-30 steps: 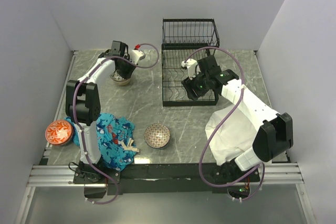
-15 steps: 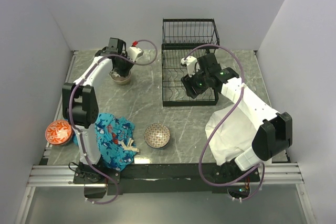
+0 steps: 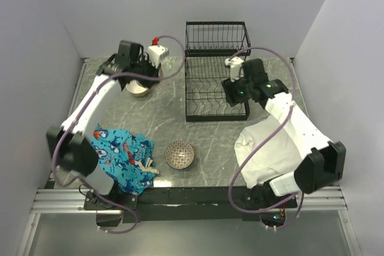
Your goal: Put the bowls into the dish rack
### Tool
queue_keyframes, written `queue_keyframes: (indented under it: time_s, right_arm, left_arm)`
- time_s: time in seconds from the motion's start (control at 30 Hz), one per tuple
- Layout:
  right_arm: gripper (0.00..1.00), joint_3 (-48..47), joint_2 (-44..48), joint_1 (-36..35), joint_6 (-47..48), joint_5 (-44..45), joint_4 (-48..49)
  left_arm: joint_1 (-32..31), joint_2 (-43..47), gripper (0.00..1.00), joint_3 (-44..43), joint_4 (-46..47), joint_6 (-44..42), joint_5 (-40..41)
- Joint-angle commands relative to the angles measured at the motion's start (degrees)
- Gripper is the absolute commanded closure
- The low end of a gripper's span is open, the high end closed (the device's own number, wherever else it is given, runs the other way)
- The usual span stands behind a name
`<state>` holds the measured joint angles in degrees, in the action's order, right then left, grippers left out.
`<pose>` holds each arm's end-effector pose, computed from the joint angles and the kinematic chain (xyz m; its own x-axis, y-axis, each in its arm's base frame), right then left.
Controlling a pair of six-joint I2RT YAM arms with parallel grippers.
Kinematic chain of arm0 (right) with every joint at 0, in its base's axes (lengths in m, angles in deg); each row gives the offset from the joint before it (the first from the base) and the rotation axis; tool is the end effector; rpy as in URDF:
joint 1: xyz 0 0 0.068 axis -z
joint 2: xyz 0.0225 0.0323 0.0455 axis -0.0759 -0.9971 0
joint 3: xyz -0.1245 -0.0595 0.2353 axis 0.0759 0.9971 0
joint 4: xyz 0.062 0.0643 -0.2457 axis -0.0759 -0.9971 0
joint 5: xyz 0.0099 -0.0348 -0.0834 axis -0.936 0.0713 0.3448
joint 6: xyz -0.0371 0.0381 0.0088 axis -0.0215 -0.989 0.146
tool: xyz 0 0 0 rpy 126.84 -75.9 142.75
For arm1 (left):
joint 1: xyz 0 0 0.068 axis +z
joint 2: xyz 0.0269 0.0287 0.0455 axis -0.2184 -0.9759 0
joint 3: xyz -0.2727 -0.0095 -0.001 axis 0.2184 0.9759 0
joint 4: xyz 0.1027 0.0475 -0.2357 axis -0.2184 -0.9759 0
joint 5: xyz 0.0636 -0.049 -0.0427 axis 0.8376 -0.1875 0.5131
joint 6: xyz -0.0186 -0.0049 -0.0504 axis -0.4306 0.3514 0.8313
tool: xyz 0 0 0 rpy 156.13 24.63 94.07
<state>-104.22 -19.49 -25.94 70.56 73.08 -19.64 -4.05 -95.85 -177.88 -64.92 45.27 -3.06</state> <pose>0.2890 0.1197 0.3320 -0.5461 -0.4433 -0.7108 -0.5854 0.8089 -0.0547 0.3533 -0.1170 0.3603 -0.4504 0.4551 -0.7681 0.6675 0.7430 0.0487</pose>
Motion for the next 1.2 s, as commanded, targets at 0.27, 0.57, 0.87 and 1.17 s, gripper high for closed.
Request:
queue_keyframes:
  time_s: [0.27,0.57,0.87,1.17]
  right_arm:
    - [0.07,9.9,15.5,11.4,-7.7,7.9,0.7]
    - [0.00,14.2,23.8,16.9,-12.2,9.4,-3.1]
    - [0.00,17.8,28.8,21.4,-14.8,5.9,-4.3]
    - [0.00,19.8,29.7,25.9,-15.5,3.4,-4.0]
  left_arm:
    - [-10.0,26.2,0.99,33.1,34.6,24.1,-30.5]
    - [-14.2,16.2,0.99,41.6,80.0,59.2,-28.7]
    - [-16.2,0.6,0.99,31.2,87.7,75.2,-17.8]
    - [-21.8,-11.2,0.99,19.4,81.5,78.8,-6.7]
